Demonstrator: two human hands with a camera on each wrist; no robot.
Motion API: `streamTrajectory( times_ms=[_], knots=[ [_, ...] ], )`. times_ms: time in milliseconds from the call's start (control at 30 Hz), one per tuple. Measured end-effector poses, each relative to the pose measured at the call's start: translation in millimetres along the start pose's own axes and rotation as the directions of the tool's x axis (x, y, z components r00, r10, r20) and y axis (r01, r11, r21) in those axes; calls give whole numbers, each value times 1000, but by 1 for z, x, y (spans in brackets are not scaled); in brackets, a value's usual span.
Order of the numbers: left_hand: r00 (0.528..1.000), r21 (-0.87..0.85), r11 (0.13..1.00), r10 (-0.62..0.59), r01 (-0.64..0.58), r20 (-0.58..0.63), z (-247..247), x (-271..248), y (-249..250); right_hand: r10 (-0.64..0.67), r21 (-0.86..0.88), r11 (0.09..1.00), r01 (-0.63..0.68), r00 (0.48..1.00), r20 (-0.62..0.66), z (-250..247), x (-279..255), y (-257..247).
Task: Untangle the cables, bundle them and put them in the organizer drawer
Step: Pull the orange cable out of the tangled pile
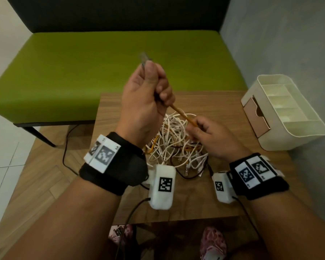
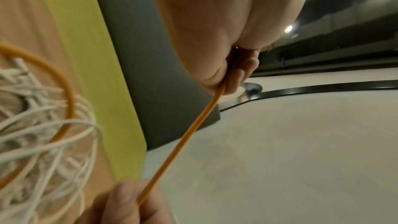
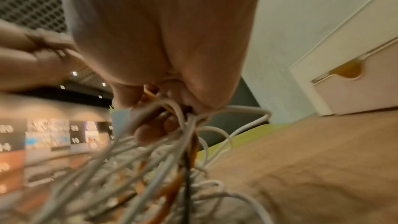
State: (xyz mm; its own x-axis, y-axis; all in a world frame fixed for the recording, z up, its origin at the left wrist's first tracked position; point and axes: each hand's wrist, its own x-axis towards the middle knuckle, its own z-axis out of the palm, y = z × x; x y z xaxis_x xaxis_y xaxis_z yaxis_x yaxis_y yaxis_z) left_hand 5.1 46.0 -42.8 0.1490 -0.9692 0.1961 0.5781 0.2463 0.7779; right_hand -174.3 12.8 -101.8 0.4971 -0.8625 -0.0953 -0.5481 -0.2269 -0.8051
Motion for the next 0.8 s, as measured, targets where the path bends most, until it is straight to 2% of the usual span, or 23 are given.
streamTrajectory(
  times_ms=[67,100,167,233,300,367,433,500,567,600,633,733,800],
  knots=[
    [1000,116,993,7,-10,30,-1,-2,3,44,-25,999,-45,999,-23,-7,1,7],
    [1000,239,971,-3,-1,17,-4,-3,0,47,8,999,-47,998,-44,-11,1,8],
    [999,538,842,-18,33,-34,-11,-7,-9,33,149,989,-20,996,-88,-18,0,6],
    [998,721,690,-28,58,-53,-18,-8,-18,-4,311,950,36,995,-103,-25,-1,0],
    [999,792,609,-27,30,-17,-21,-8,-24,-45,378,922,88,992,-122,-26,-1,-6],
    [997,826,563,-54,-11,50,-20,-10,-29,-95,330,932,150,979,-178,-22,1,-9],
    [985,842,539,-145,-3,96,-16,-14,-33,-134,276,940,199,962,-238,-18,2,-13],
    [972,866,499,-212,23,96,-12,-15,-36,-154,282,930,236,946,-284,-15,2,-15],
    [973,900,436,-212,9,92,-10,-14,-37,-163,275,927,254,935,-314,-14,0,-15],
    [974,897,441,-198,-8,106,-7,-14,-36,-163,272,929,253,936,-311,-14,0,-13],
    [976,867,498,-182,-14,120,-3,-13,-32,-157,277,931,239,945,-287,-13,-2,-11],
    [988,621,784,-110,19,109,10,-7,-17,-79,208,972,107,987,-137,-10,-1,2],
    [993,498,867,-70,12,98,13,-5,-8,-49,114,992,61,994,-99,-12,0,11]
  ],
)
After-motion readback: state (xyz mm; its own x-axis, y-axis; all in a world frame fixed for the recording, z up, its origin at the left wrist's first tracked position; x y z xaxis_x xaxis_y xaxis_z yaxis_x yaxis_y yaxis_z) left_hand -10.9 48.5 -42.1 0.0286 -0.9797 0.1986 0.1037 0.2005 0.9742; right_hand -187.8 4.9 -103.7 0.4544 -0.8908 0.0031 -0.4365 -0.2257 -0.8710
